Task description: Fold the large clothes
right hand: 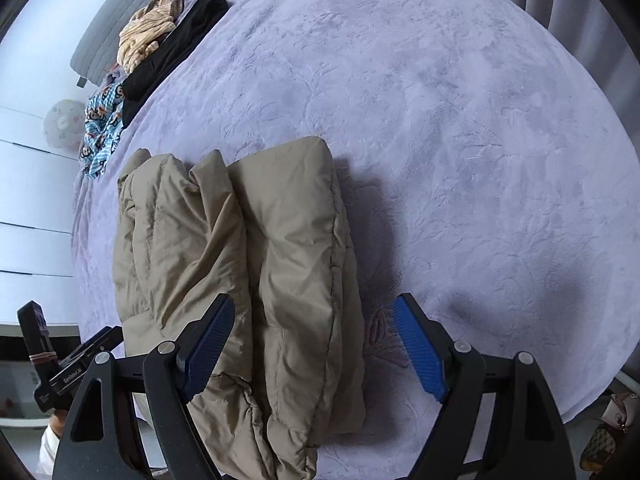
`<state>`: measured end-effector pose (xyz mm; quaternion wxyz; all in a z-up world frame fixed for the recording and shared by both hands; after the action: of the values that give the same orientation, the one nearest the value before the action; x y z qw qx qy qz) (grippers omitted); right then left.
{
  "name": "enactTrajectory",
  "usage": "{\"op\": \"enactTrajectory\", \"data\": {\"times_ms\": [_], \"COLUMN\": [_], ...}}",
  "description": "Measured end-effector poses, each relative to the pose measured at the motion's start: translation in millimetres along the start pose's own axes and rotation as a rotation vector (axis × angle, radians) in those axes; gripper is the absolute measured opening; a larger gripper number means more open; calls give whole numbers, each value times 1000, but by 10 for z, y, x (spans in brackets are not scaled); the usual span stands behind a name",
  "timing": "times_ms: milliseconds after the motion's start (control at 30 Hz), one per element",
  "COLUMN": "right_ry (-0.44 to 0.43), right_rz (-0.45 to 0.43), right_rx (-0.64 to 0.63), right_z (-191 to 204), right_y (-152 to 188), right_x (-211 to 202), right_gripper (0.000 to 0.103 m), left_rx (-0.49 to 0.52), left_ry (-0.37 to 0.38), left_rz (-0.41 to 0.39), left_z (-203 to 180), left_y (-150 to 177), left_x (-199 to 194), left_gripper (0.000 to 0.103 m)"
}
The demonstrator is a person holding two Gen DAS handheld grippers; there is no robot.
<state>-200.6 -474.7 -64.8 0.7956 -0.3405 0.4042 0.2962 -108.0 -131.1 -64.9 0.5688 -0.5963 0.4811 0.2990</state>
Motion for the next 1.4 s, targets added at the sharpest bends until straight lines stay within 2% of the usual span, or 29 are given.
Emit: {"op": "enactTrajectory", "data": {"times_ms": [33,67,167,267,433,600,667,733,800,900,967,1067,1133,1167,1200,1233,1300,1400], "right_ry": [-15,-31,-109,-179,-294,-443,-510,-539,-486,-366,-343,-345,-348,-354,-367,-378,-404,-423], "right_rz": [8,16,17,63,160,231,238,248,279,309,327,339,331,327,326,320,301,278], "right_rx": [15,32,90,146,238,351,346,287,180,65,66,120,134,139,146,152,143,94], "right_z": [-31,-68,-173,-286,-450,-410,-274,-108,54,179,192,198,231,250,254,236,272,408], "right_y": [-10,-20,-41,-39,-9,35,30,-11,-30,-54,-75,-79,-83,-83,-88,-99,-158,-215], "right_x": [27,55,126,246,541,877,926,959,1036,1211,1349,1483,1500,1508,1497,1472,1413,1301], "right_gripper": [99,103,103,103,103,103,103,103,103,103,103,103,102,94,81,76,56,49], "left_rx": [-13,-31,-93,-161,-314,-383,-377,-344,-320,-336,-351,-317,-260,-246,-242,-243,-237,-216], "left_ry": [19,44,124,232,475,576,585,574,569,578,568,538,518,512,512,514,520,530], "left_rz": [7,14,33,59,137,191,192,196,208,236,247,219,182,167,154,141,116,69], "left_z": [20,49,139,245,422,451,413,346,281,242,215,54,-58,-90,-100,-101,-120,-146], "left_y": [-11,-29,-78,-128,-147,-138,-159,-176,-173,-165,-170,-219,-251,-248,-264,-282,-322,-383], "left_x": [16,34,101,218,558,883,953,1017,1088,1199,1240,1173,1063,998,948,899,798,646], "left_gripper": [103,103,103,103,103,103,103,103,103,103,103,103,93,90,85,80,76,74]}}
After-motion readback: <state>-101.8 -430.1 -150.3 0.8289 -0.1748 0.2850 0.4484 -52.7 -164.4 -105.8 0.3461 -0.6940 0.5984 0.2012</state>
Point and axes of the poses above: each gripper's, at about its wrist camera, not at the fingertips, and x roughly the way its jaws point, z to its left, y to its underside, the point moved 1 cm from there along x, roughly the way its jaws point, and after that the axes turned 12 degrees about -z, right-handed, at the moved point
